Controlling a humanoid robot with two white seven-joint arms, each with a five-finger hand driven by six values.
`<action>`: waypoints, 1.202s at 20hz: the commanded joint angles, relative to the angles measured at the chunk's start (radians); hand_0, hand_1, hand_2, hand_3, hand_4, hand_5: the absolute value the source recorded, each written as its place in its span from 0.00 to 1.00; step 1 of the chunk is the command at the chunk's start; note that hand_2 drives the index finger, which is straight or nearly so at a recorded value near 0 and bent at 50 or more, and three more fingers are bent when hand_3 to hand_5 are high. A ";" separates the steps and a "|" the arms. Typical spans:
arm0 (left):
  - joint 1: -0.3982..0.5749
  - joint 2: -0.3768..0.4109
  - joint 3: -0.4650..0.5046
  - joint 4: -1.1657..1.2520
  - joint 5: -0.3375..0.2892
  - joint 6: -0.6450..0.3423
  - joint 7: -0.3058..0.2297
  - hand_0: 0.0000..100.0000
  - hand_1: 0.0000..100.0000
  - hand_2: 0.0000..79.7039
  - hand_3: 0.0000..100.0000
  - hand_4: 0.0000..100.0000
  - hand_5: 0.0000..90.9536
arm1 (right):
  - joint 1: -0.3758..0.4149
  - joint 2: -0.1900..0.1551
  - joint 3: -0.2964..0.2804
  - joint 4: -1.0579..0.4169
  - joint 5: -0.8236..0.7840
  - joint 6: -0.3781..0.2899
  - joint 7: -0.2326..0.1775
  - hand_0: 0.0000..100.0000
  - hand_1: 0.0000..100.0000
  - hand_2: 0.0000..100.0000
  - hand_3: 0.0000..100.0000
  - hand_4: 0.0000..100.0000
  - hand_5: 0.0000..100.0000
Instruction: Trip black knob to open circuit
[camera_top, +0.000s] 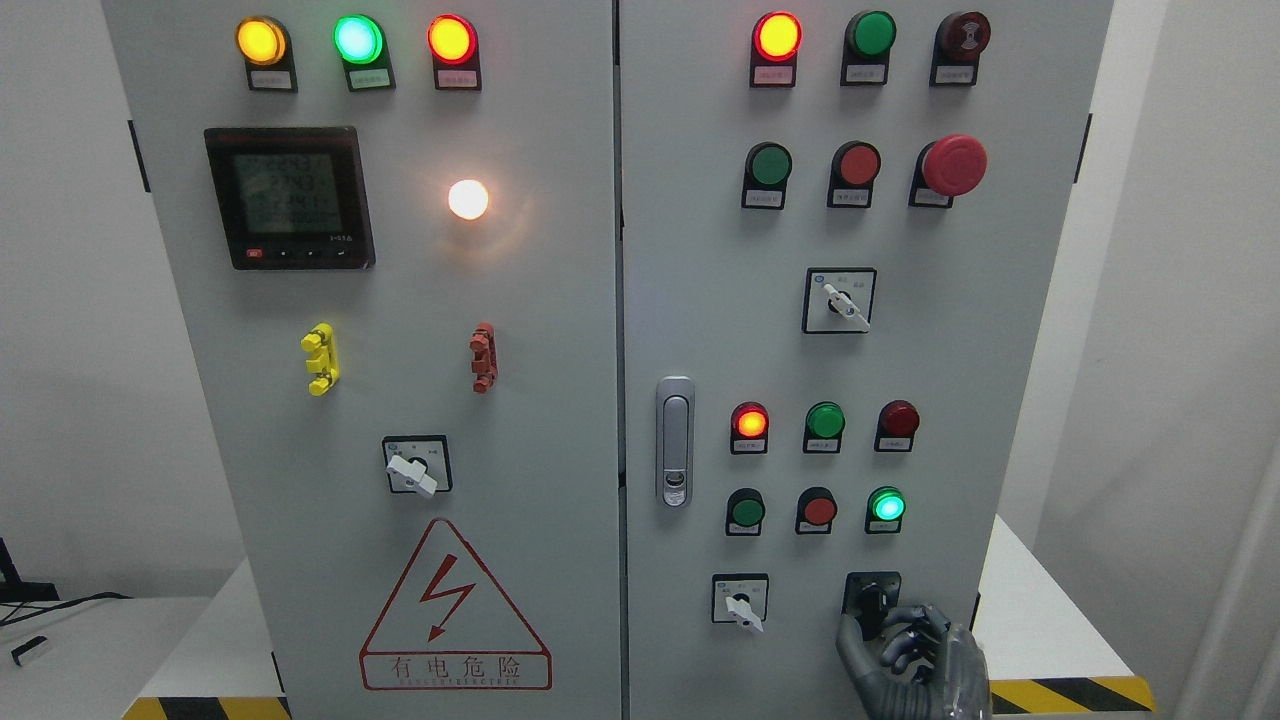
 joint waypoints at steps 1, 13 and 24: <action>0.000 -0.001 0.000 0.001 -0.031 0.001 0.000 0.12 0.39 0.00 0.00 0.00 0.00 | 0.000 0.000 -0.003 0.000 0.007 0.001 0.001 0.25 0.77 0.52 0.85 0.87 0.98; 0.000 0.001 0.000 0.001 -0.031 0.001 0.000 0.12 0.39 0.00 0.00 0.00 0.00 | 0.001 -0.003 -0.007 0.000 0.026 0.000 0.001 0.25 0.77 0.52 0.85 0.87 0.98; 0.000 0.001 0.000 0.001 -0.031 0.001 0.000 0.12 0.39 0.00 0.00 0.00 0.00 | 0.001 -0.005 -0.009 0.000 0.050 -0.007 0.002 0.26 0.79 0.49 0.83 0.85 0.97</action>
